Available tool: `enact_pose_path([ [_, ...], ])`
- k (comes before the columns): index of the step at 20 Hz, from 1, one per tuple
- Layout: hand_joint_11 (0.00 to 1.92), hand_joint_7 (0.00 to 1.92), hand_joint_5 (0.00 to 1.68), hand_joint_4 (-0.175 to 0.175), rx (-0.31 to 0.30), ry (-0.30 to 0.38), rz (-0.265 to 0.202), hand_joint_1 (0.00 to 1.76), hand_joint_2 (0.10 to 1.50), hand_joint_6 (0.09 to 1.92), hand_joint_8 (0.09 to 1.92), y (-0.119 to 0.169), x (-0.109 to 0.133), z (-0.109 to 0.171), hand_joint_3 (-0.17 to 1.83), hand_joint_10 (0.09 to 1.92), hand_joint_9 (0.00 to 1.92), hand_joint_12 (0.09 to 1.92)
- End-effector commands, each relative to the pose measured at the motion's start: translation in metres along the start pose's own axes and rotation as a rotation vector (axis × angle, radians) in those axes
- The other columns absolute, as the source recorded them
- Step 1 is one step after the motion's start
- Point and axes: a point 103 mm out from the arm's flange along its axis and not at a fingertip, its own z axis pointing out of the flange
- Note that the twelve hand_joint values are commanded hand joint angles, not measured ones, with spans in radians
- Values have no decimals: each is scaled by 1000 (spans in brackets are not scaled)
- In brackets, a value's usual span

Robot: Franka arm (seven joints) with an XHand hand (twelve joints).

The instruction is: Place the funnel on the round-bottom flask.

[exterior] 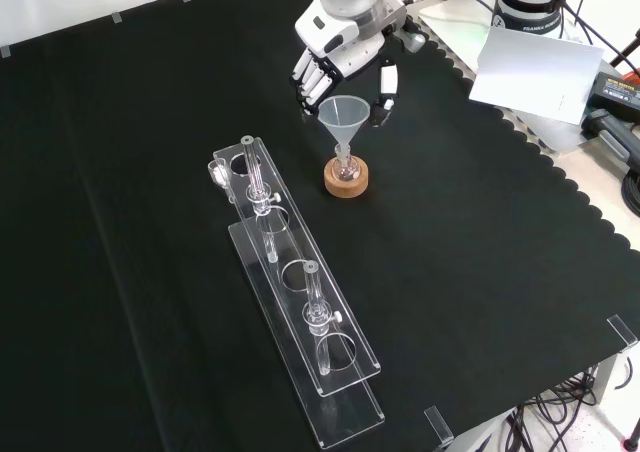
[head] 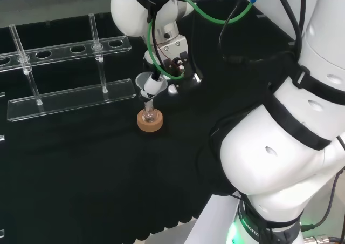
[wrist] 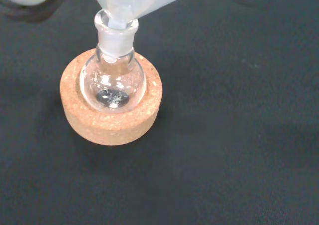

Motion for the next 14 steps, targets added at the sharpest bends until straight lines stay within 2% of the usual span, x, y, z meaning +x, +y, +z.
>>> enact_pose_path([
  [1,511,485,415,-54,11,24,-34,669,617,614,800,-4,-4,3,530,621,699,1299],
  [7,492,451,402,-56,24,22,-49,619,621,554,791,-5,3,1,486,627,678,1308],
  [10,485,413,399,-57,33,12,-36,613,631,510,785,-5,7,0,462,630,658,1309],
  [14,433,274,360,-60,33,-1,-36,609,645,401,759,-5,9,-1,428,640,549,1331],
])
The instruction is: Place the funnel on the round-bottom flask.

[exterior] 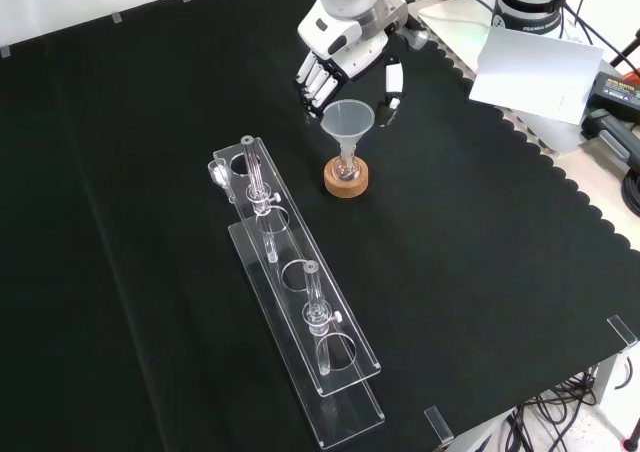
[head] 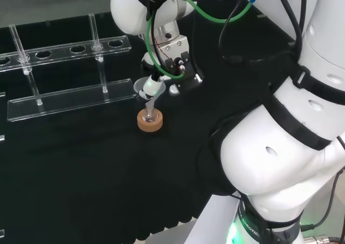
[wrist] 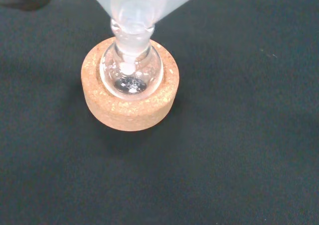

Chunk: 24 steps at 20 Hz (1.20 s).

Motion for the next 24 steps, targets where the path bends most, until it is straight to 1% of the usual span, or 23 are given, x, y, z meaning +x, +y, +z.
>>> enact_pose_path([
  [1,422,245,354,-60,5,-17,2,611,648,370,755,0,3,-1,421,649,524,1337],
  [3,395,190,342,-61,4,-16,-1,618,656,296,742,1,3,-1,405,669,465,1348],
  [4,380,162,332,-62,-4,-10,-8,621,659,259,734,0,2,-1,398,676,436,1356],
  [5,368,142,322,-62,-6,4,-4,623,661,232,728,1,2,-1,394,681,415,1360],
  [10,327,98,297,-63,-34,3,-9,623,665,158,712,-3,-2,-4,383,689,354,1376],
  [11,320,93,294,-63,-20,-16,44,622,666,146,710,-2,2,-6,382,689,342,1378],
  [12,311,89,295,-63,-23,-19,43,620,667,129,709,-2,4,-8,379,695,329,1384],
  [14,299,82,294,-63,-46,-18,18,615,668,106,707,-4,7,-12,375,701,313,1389],
  [16,292,78,291,-63,-62,-9,8,608,668,96,706,-5,8,-18,373,703,306,1389],
  [19,282,76,289,-63,-94,3,-6,595,669,87,705,-8,6,-29,372,704,300,1390],
  [21,274,76,290,-63,-103,8,-13,589,670,87,706,-9,3,-34,371,705,298,1391],
  [22,271,76,290,-63,-100,-18,26,587,670,87,706,-10,5,-39,370,706,297,1392],
  [23,269,76,291,-63,-103,-17,31,585,671,87,706,-10,6,-41,369,707,296,1394],
  [24,267,77,292,-63,-125,2,15,583,671,87,706,-12,5,-46,369,708,296,1395],
])
